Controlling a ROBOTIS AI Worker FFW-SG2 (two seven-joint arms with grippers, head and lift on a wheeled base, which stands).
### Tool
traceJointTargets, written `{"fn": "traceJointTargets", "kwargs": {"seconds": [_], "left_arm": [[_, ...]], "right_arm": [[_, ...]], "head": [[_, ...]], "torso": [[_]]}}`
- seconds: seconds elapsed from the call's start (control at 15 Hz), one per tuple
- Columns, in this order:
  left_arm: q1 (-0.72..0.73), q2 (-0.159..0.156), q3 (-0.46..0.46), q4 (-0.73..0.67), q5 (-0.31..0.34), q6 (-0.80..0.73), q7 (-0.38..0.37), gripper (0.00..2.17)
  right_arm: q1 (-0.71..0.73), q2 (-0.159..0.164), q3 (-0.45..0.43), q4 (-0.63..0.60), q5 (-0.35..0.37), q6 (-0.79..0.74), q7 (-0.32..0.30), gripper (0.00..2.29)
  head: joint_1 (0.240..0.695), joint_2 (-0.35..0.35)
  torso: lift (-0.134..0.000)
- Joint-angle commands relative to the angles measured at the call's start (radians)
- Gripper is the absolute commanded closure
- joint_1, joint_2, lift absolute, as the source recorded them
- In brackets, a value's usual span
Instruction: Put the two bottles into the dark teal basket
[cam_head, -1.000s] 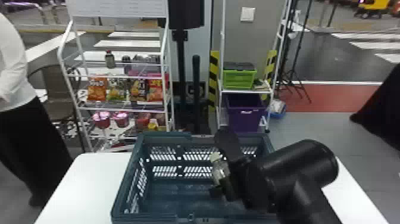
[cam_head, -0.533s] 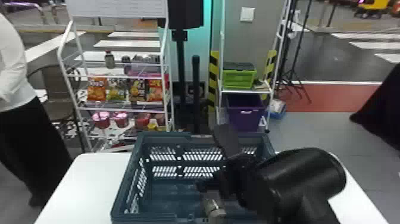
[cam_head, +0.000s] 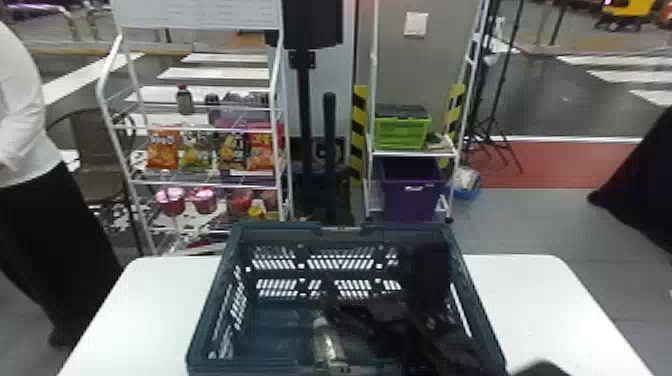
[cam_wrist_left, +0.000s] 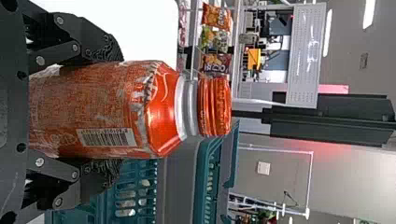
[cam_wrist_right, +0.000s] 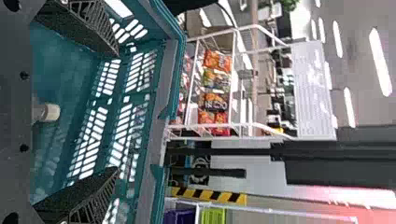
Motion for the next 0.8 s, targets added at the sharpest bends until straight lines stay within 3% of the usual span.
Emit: {"fn": "traceJointTargets", "kwargs": {"seconds": [0.0, 0.27, 0.47, 0.73], "left_arm": [[0.01, 0.004, 0.0, -0.018, -0.003, -0.003, -0.002, 2.1], [0.021, 0.012, 0.002, -0.052, -0.006, 0.0, -0.002, 2.1], [0.032, 0.012, 0.02, -0.078, -0.008, 0.012, -0.002, 2.1], [0.029, 0.015, 0.057, -0.107, 0.0, 0.058, -0.002, 2.1]], "right_arm": [[0.195, -0.04, -0.052, -0.117, 0.027, -0.125, -0.002, 0.02], [0.501, -0.079, -0.148, -0.196, 0.036, -0.558, 0.0, 0.02], [0.658, -0.079, -0.177, -0.167, 0.034, -0.834, 0.0, 0.02], [0.757, -0.061, -0.181, -0.055, 0.034, -0.993, 0.0, 0.03]], "head": [[0.499, 0.0], [0.499, 0.0], [0.499, 0.0], [0.499, 0.0]], "torso": [[0.0], [0.0], [0.0], [0.0]]}}
